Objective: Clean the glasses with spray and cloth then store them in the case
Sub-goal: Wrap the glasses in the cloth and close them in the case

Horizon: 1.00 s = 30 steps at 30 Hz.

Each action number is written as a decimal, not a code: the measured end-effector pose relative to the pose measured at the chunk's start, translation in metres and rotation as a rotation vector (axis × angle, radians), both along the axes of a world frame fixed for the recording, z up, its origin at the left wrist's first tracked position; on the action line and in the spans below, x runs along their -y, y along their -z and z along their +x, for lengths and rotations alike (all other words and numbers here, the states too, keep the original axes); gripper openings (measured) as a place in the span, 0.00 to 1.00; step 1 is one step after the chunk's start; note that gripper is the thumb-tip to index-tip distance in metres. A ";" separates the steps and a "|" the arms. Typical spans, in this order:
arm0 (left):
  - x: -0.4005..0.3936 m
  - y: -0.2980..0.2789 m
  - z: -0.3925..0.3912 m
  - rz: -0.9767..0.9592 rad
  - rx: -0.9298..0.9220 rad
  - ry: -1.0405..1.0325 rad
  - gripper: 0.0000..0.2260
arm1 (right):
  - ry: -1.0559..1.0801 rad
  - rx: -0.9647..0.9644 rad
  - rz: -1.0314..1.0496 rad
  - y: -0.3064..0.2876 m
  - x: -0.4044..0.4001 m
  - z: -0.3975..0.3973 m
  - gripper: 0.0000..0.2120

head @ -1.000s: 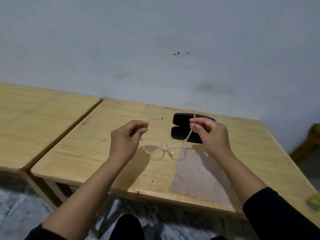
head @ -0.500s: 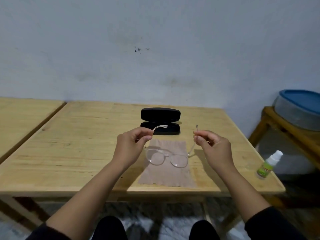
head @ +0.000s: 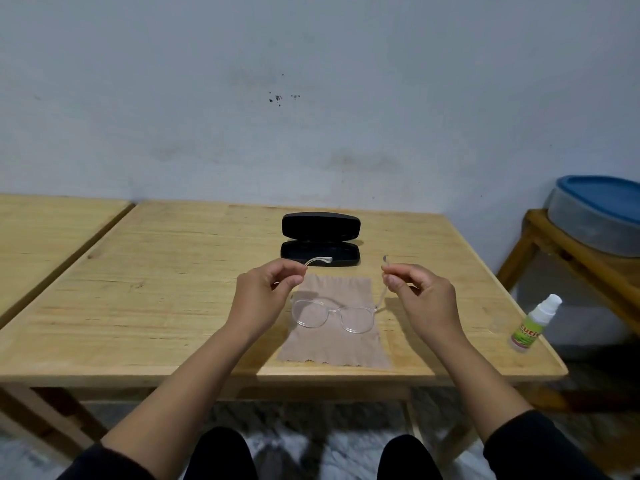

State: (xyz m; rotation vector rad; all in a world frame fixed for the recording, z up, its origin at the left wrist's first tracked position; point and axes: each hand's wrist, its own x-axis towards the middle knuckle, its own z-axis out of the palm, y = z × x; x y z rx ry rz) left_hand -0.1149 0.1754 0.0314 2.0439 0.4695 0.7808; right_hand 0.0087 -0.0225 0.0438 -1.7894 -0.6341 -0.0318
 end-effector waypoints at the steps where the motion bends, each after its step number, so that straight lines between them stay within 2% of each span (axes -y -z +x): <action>1: 0.001 -0.001 0.000 0.002 -0.001 0.003 0.08 | 0.000 0.000 -0.004 0.000 0.000 0.000 0.09; 7: 0.000 -0.001 -0.016 0.024 -0.016 -0.033 0.13 | 0.028 -0.097 0.015 0.004 0.013 -0.006 0.14; 10: 0.000 0.001 -0.031 0.098 -0.075 -0.039 0.13 | 0.042 -0.115 -0.063 0.012 0.023 -0.012 0.13; 13: -0.002 0.006 -0.049 0.133 -0.181 0.037 0.12 | -0.083 -0.153 -0.225 0.020 0.034 -0.021 0.12; 17: 0.003 0.015 -0.063 0.270 -0.362 0.239 0.12 | -0.278 -0.047 -0.518 0.022 0.042 -0.026 0.15; 21: 0.006 0.025 -0.059 0.402 -0.330 0.237 0.10 | -0.338 0.088 -0.671 0.015 0.036 -0.026 0.15; 26: 0.012 0.033 -0.052 0.484 -0.270 0.178 0.05 | -0.302 0.136 -0.664 0.017 0.030 -0.031 0.07; 30: 0.014 0.030 -0.052 0.445 -0.221 0.104 0.04 | -0.207 0.058 -0.571 0.017 0.026 -0.034 0.04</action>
